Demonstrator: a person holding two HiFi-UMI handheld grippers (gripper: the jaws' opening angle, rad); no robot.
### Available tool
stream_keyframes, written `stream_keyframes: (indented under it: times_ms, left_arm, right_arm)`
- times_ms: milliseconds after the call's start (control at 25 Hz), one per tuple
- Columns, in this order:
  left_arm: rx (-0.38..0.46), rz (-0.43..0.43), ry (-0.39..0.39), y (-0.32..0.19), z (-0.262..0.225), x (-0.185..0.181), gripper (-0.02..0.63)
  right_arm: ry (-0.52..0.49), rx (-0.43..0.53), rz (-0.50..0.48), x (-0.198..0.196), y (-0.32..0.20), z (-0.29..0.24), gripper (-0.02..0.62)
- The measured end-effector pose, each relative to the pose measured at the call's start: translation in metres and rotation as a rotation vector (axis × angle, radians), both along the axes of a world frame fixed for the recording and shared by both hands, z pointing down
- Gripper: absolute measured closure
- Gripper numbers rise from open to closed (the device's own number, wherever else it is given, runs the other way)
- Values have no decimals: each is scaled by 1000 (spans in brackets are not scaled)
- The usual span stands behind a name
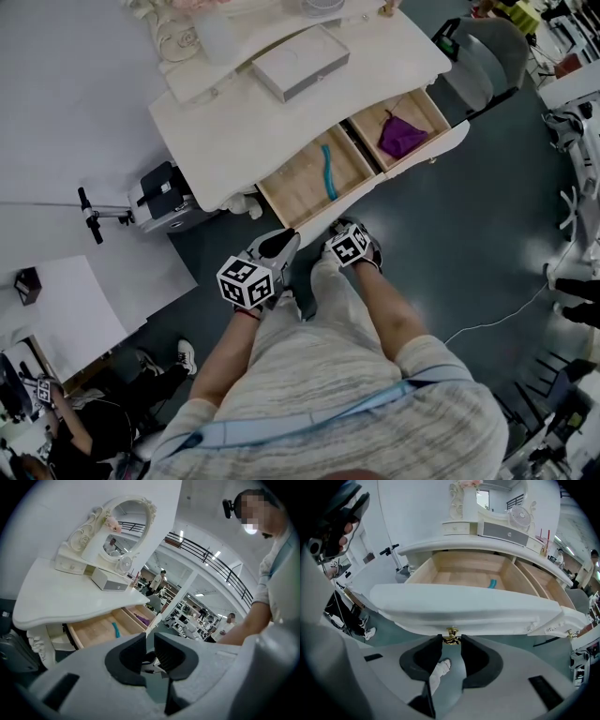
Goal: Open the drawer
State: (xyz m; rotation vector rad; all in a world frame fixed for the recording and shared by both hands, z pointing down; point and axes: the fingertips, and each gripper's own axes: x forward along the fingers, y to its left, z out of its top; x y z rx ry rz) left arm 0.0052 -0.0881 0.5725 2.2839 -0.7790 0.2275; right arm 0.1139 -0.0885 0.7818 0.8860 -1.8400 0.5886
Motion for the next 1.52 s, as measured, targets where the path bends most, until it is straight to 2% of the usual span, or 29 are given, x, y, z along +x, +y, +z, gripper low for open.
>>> stream_keyframes:
  times_ms: [400, 600, 760, 1000, 1200, 1400, 1520]
  left_arm:
    - [0, 8, -6, 7, -3, -5, 545]
    - [-2, 18, -11, 7, -3, -7, 545]
    - [-4, 23, -11, 7, -2, -8, 545]
    - [7, 46, -2, 8, -4, 0, 545]
    - [20, 59, 10, 10, -9, 1, 545]
    - [51, 59, 41, 7, -24, 3, 544]
    - [86, 66, 71, 2, -41, 7, 544]
  right_arm:
    - [32, 5, -10, 3, 0, 0, 472]
    - [0, 11, -18, -1, 0, -4, 471]
    - [-46, -12, -7, -1, 9, -7, 429]
    - [-80, 3, 22, 5, 26, -20, 422]
    - [-145, 69, 97, 3, 26, -55, 422]
    - [-281, 203, 223, 1, 7, -117, 422]
    - [-360, 294, 264, -2, -3, -162, 422]
